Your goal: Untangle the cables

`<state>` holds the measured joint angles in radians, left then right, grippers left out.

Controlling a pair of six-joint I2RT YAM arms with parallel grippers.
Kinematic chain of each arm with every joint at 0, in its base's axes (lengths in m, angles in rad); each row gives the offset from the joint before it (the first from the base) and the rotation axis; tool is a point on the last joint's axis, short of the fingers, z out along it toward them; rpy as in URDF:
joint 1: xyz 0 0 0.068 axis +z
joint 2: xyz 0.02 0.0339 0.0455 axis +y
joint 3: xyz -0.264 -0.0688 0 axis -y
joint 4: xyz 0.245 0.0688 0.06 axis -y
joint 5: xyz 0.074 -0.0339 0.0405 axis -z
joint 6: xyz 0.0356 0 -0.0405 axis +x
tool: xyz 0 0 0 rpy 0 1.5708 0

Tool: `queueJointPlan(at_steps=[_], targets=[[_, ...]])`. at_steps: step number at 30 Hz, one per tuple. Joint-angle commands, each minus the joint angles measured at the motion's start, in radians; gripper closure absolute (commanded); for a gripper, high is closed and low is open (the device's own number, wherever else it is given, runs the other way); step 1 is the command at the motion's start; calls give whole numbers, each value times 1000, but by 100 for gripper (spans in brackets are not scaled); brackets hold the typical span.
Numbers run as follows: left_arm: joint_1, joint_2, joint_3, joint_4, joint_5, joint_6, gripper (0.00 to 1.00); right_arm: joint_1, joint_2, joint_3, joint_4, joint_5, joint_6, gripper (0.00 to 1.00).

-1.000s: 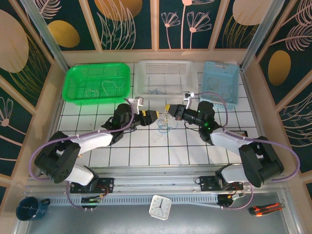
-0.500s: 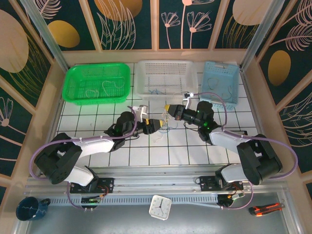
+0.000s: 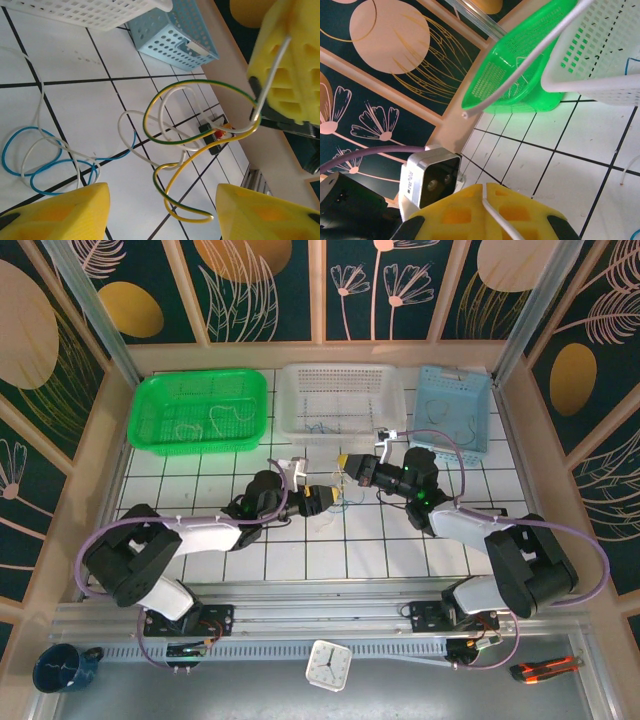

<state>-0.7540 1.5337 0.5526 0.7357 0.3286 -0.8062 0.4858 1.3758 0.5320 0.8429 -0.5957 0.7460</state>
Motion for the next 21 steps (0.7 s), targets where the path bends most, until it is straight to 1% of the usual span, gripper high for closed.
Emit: queueJointPlan(at_steps=[1,12,15,19,21], targets=[[-8,18,27,59,-14,-11,42,5,3,7,60,-1,16,100],[-9,37,50,77,-39,-19,42,19,10,-7,87,2,35,100],[-10,42,53,80,-40,-21,43,25,15,-9,93,4,39,100],[-10,50,54,86,-39,-23,53,28,17,-9,96,5,40,100],[-10,54,51,91,-39,-23,62,28,16,-10,95,6,40,100]])
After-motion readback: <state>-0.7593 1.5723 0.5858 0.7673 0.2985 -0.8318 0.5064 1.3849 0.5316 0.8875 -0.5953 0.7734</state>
